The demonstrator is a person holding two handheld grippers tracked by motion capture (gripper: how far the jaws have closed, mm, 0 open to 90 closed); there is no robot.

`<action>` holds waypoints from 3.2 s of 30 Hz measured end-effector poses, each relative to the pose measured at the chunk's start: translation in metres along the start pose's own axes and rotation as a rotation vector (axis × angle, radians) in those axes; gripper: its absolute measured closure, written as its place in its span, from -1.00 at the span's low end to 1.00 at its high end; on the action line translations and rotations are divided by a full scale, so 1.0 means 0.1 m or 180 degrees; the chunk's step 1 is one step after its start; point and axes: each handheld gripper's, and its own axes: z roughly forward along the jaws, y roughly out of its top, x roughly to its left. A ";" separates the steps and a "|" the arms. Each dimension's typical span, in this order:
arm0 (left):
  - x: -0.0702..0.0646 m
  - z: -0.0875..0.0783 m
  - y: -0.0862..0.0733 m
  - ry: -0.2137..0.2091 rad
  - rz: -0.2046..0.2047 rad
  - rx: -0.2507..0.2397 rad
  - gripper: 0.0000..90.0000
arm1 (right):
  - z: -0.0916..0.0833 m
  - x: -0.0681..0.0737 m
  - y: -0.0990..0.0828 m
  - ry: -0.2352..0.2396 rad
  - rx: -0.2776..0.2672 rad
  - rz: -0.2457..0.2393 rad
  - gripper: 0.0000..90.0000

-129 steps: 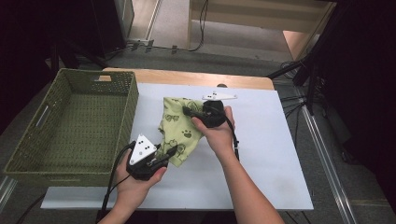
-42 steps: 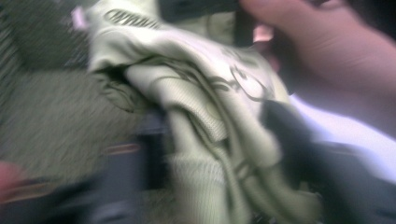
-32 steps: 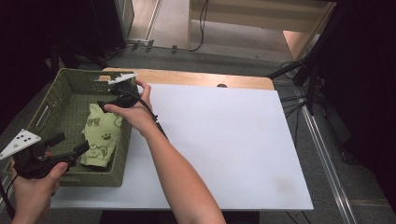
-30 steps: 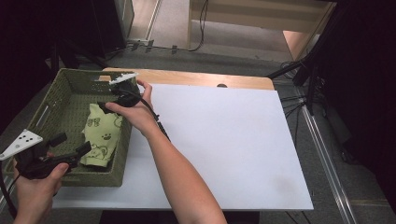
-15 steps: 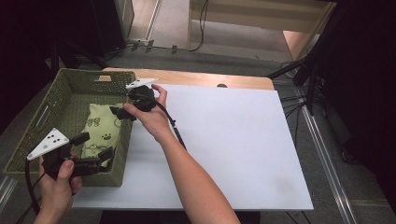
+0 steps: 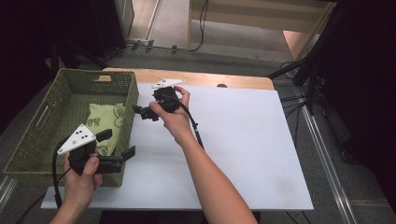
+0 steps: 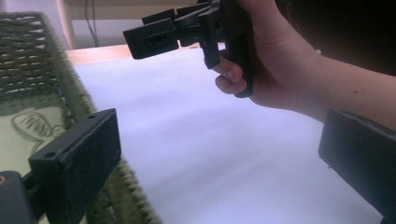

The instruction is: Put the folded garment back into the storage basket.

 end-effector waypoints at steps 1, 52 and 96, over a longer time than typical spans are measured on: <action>-0.02 0.02 0.01 -0.0006 0.0007 -0.0003 -1.00 | -0.04 -0.02 -0.01 -0.0010 -0.0011 0.0012 -1.00; -0.69 1.06 -0.04 -0.0374 0.0253 0.0126 -1.00 | -1.88 -0.67 -1.19 -0.0705 -0.0252 0.0235 -1.00; -0.43 1.01 -0.69 -0.0287 0.0129 0.0248 -1.00 | -2.85 -0.55 -2.37 -0.1087 -0.0328 0.0461 -1.00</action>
